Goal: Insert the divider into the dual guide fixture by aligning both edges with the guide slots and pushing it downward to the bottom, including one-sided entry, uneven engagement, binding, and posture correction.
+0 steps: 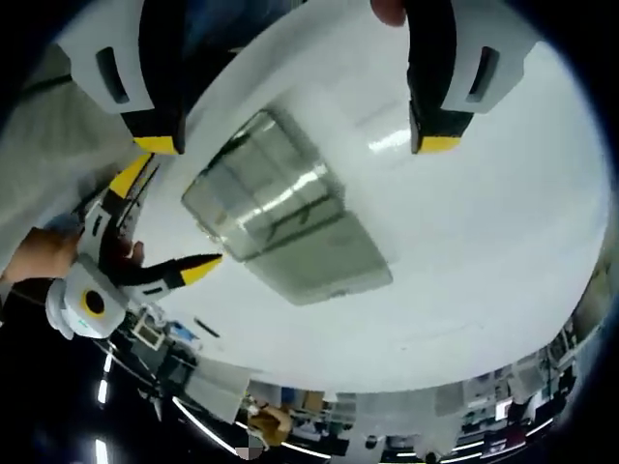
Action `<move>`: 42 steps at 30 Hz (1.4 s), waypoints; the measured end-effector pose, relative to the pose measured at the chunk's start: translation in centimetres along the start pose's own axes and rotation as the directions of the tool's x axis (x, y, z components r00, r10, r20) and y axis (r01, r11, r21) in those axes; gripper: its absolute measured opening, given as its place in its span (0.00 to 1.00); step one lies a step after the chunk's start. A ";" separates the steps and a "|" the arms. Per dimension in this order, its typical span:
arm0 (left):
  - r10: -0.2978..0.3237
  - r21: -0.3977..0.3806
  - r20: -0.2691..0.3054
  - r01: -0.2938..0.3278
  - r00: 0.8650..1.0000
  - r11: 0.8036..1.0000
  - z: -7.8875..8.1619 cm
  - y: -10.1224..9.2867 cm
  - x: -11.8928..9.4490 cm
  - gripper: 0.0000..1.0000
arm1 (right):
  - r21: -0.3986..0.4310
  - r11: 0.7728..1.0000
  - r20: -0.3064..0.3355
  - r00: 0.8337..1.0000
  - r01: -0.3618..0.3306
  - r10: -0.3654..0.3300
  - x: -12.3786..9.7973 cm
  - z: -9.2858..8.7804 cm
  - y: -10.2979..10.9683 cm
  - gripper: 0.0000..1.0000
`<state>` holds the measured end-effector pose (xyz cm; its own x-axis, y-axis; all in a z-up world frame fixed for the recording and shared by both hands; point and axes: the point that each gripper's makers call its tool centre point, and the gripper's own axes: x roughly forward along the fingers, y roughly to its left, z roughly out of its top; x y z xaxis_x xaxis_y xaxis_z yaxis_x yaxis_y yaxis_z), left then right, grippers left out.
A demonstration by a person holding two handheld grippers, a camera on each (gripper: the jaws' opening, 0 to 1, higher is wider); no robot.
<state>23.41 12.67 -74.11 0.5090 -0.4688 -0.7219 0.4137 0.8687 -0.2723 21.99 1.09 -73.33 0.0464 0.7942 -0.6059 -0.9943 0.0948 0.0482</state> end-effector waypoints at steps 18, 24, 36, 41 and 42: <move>0.084 -0.123 -0.072 -0.092 0.994 0.988 -1.9 2.8 0.8 0.78 | -0.028 1.000 0.029 1.000 0.005 -0.005 -0.4 0.4 0.1 0.75; 0.103 -0.159 -0.082 -0.115 0.991 0.981 -2.2 3.4 0.9 0.74 | -0.031 0.999 0.023 1.000 0.009 -0.008 -0.6 0.2 0.0 0.75; 0.137 -0.186 -0.153 -0.165 0.979 0.969 -3.0 4.4 1.7 0.66 | -0.041 0.999 0.023 1.000 0.011 -0.010 -0.9 0.1 -0.1 0.75; 0.160 -0.209 -0.199 -0.202 0.967 0.957 -3.4 5.0 2.0 0.61 | -0.039 0.999 0.023 1.000 0.011 -0.010 -0.9 0.1 -0.3 0.75; 0.164 -0.207 -0.206 -0.207 0.965 0.956 -3.5 5.0 2.0 0.60 | -0.037 0.999 0.025 1.000 0.011 -0.010 -0.9 0.1 -0.3 0.75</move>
<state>23.86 16.66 -79.19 0.4033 -0.2765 -0.8723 0.1342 0.9608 -0.2425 22.24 0.45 -72.72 0.0585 0.8078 -0.5866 -0.9967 0.0808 0.0119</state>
